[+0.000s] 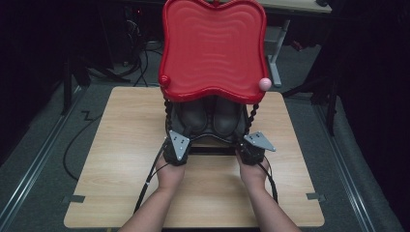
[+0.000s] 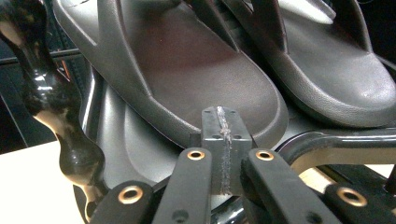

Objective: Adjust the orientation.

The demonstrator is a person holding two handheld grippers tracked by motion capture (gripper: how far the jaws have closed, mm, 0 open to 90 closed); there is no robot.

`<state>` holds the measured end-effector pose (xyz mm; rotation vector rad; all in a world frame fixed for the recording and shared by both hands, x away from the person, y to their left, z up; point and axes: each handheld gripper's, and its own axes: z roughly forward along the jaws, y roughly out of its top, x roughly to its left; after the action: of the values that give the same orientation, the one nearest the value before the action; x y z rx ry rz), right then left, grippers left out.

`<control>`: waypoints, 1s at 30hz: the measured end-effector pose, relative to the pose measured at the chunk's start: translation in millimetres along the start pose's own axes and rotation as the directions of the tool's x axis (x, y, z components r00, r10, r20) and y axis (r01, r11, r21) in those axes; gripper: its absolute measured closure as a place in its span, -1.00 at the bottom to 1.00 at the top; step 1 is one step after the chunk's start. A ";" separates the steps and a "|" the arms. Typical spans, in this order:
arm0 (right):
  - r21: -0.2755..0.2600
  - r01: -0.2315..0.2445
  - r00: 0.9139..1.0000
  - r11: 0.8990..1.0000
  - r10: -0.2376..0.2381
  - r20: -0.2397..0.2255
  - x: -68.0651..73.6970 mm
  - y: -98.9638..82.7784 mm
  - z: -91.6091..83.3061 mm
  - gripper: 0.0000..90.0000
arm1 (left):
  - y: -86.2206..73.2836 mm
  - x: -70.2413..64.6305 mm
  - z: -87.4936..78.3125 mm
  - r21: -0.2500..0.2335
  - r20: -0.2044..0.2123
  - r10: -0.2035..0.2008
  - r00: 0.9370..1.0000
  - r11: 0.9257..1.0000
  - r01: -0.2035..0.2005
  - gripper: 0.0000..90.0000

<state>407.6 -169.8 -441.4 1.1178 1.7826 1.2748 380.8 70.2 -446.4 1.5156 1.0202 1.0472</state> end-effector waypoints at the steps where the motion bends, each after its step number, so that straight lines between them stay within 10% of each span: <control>1: -0.001 0.000 1.000 1.000 0.000 0.001 0.6 -0.6 1.0 1.00 | 0.0 0.3 -0.2 0.001 0.001 0.000 1.000 1.000 0.000 1.00; 30: -0.021 0.021 0.999 1.000 -0.021 -0.031 5.7 5.4 -5.4 0.99 | 7.5 6.8 -12.4 -0.019 -0.013 0.001 1.000 1.000 -0.001 0.81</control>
<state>401.9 -165.8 -434.9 1.0709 1.7951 1.3018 371.5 78.8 -436.5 1.4960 1.0157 1.0657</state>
